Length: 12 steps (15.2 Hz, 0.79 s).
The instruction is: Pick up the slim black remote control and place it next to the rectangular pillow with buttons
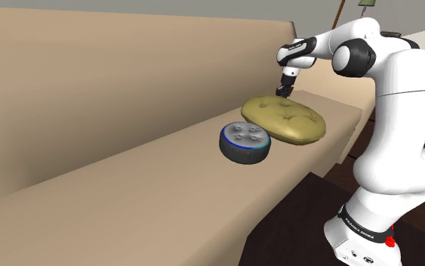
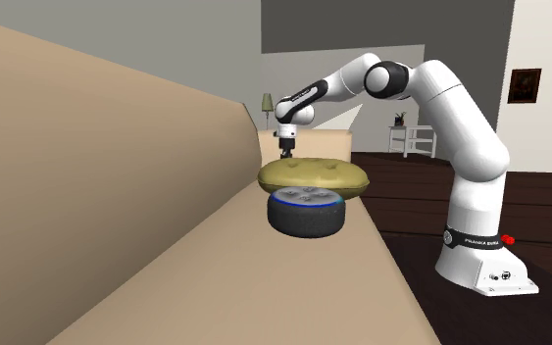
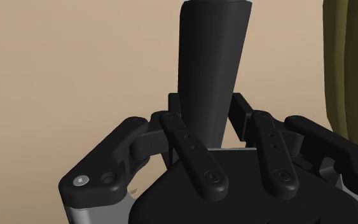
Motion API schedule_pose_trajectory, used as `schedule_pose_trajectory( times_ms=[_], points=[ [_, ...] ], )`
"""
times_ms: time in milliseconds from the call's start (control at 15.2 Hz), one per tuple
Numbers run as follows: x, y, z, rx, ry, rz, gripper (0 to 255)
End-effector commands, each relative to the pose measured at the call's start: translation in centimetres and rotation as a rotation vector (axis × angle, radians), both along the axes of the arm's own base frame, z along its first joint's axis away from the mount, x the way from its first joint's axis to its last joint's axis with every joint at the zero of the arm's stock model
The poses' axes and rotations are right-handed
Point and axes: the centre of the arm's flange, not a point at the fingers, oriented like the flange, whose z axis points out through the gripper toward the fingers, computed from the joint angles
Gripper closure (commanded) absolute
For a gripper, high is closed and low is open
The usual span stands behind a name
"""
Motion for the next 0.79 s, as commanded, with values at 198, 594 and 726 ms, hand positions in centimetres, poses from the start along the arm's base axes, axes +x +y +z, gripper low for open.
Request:
schedule_pose_trajectory(
  times_ms=[198,594,726],
  points=[
    [0.02,0.02,-1.12,-0.001,-0.001,0.000,255],
    [0.02,0.02,-1.12,-0.001,-0.001,0.000,0],
    [0.02,0.02,-1.12,-0.001,-0.001,0.000,0]
  ],
)
